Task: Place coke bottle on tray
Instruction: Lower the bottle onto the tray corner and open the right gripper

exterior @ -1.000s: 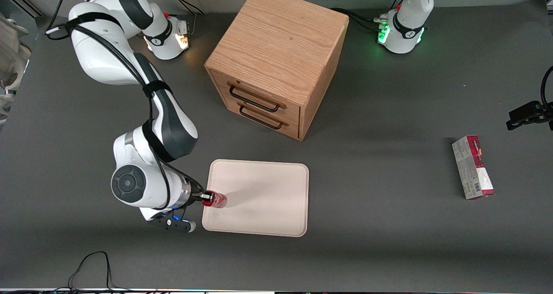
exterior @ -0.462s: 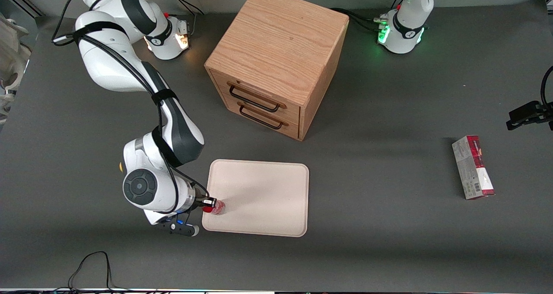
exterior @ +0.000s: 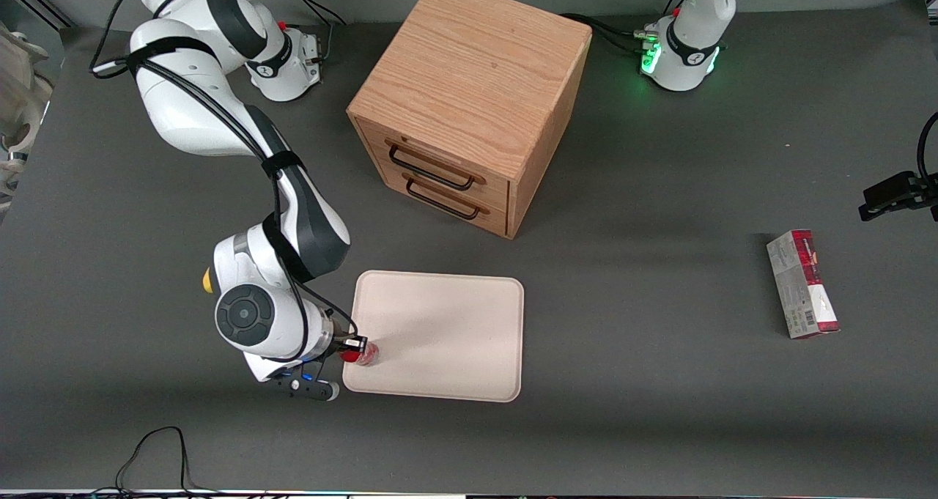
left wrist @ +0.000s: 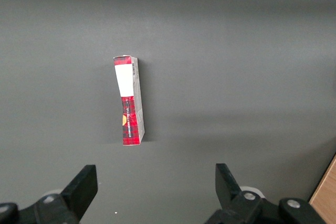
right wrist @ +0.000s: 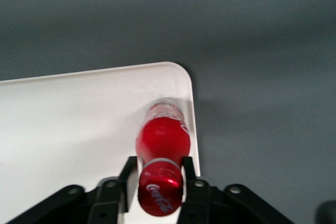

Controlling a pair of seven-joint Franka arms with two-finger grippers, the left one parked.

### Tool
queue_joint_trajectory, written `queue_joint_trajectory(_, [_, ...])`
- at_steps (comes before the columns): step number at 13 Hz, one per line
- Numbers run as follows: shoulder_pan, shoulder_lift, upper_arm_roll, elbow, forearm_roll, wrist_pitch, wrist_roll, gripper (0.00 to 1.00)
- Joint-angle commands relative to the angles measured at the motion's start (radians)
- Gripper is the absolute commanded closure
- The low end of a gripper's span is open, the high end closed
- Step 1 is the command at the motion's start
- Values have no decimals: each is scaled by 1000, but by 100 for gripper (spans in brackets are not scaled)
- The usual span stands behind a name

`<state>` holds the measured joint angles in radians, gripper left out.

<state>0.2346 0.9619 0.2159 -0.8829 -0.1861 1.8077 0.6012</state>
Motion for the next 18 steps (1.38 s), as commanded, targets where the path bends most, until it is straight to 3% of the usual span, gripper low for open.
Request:
queue_joint_trajectory(1, [20,18,2,47,-42,-2,32,0])
queue_joint_trajectory(14, [22,12,2,44,-44,-16,32,0])
queue_joint_trajectory(18, [16,-34,6,41,-36,-124,26,0])
